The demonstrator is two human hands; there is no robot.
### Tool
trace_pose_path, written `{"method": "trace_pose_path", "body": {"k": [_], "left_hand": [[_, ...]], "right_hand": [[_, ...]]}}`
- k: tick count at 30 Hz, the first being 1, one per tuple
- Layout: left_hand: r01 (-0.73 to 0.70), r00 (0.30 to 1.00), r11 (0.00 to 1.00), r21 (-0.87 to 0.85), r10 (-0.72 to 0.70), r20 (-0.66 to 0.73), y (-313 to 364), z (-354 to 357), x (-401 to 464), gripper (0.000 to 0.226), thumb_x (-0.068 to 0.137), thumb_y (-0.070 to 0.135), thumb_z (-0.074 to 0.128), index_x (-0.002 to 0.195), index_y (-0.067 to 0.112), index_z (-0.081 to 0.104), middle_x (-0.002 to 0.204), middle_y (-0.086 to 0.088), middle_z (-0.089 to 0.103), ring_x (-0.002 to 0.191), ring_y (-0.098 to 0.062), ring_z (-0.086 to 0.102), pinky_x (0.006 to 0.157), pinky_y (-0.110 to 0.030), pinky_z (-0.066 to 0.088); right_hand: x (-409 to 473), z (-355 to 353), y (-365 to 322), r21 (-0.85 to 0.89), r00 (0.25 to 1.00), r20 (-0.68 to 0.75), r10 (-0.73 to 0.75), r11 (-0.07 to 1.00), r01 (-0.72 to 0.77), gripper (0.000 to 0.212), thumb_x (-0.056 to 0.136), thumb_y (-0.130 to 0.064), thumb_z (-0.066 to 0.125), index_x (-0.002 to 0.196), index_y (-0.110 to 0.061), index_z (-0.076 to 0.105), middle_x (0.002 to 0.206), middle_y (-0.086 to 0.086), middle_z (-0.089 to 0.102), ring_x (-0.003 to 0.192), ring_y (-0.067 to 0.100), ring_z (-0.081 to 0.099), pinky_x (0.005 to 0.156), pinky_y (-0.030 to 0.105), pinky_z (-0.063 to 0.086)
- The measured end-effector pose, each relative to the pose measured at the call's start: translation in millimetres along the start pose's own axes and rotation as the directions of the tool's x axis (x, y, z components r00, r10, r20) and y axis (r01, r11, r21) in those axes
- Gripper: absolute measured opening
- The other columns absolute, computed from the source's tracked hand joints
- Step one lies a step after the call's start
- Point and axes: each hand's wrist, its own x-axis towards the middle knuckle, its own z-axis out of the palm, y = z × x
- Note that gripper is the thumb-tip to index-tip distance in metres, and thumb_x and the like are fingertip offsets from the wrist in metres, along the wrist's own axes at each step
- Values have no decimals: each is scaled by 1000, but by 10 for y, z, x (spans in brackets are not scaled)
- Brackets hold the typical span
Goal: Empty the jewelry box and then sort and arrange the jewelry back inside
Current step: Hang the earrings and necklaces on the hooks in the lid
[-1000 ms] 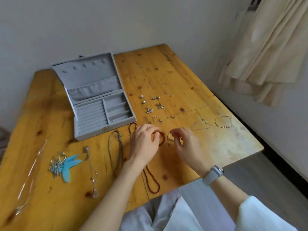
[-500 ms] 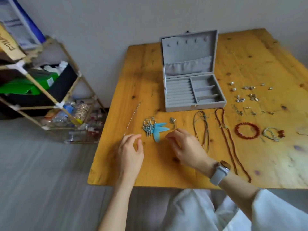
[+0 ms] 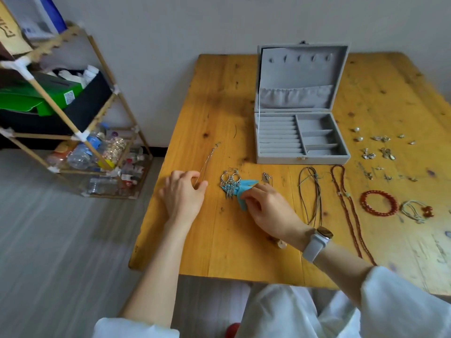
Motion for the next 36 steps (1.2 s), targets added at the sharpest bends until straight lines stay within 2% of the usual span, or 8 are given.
{"method": "trace_pose_path", "body": {"k": [6,10,20,24,27,30,33,36], "left_hand": [[-7,1000,1000,-15,6,-30,-38,52,-12,32,86,40,59,115,27,59,120,0,49,118,-22,38,93,-39,26],[-9,1000,1000,-18,9,-28,-32,51,-15,33,86,41,57,116,27,58,121,1,49,118,-21,38,92,-38,26],[-4,1000,1000,-19,4,-30,-39,56,-21,32,87,40,57,116,28,58,123,2,48,118,-21,37,93,-38,27],[49,999,996,-76,-50,-8,20,-2,17,26,88,33,56,113,26,60,124,1,50,119,-22,38,98,-41,28],[-67,997,996,-65,64,-51,81,17,-21,25,89,34,55,110,24,64,118,5,54,114,-20,40,96,-40,29],[-210,974,930,-301,227,22,219,13,4,26,91,25,54,114,19,64,115,4,56,113,-17,44,92,-21,28],[-134,915,753,-644,344,212,400,-94,2,31,93,16,50,124,15,56,119,12,53,116,-1,45,92,-5,32],[-120,916,693,-711,353,189,518,-125,-16,27,91,14,54,117,14,61,108,16,60,106,2,53,92,-7,40]], "right_hand": [[460,14,-64,-1,981,-127,148,989,-149,26,93,-24,49,110,-7,59,107,8,56,102,24,48,81,28,41],[794,84,-85,-140,955,-32,294,945,-296,32,92,-28,48,111,-4,55,110,14,51,105,32,43,86,39,43],[796,143,-26,-79,986,28,164,984,-161,16,91,-12,50,100,-6,61,106,12,51,99,27,46,84,34,43],[738,45,11,117,990,-35,139,984,-134,13,90,-12,53,99,-6,61,100,8,55,94,23,52,81,32,46],[681,-102,4,240,993,-28,115,965,-105,7,90,-13,52,94,-10,57,89,2,62,85,19,59,75,29,48],[635,-242,-14,247,998,-31,57,968,-47,5,89,-11,54,91,-10,58,80,0,62,77,17,61,69,24,49],[618,-369,-35,261,999,-46,28,965,-16,4,89,-12,55,90,-10,59,74,-3,61,72,14,63,65,18,47],[601,-479,-31,277,998,-64,6,961,12,6,89,-13,56,90,-9,61,74,-3,62,71,11,62,65,18,48]]}}
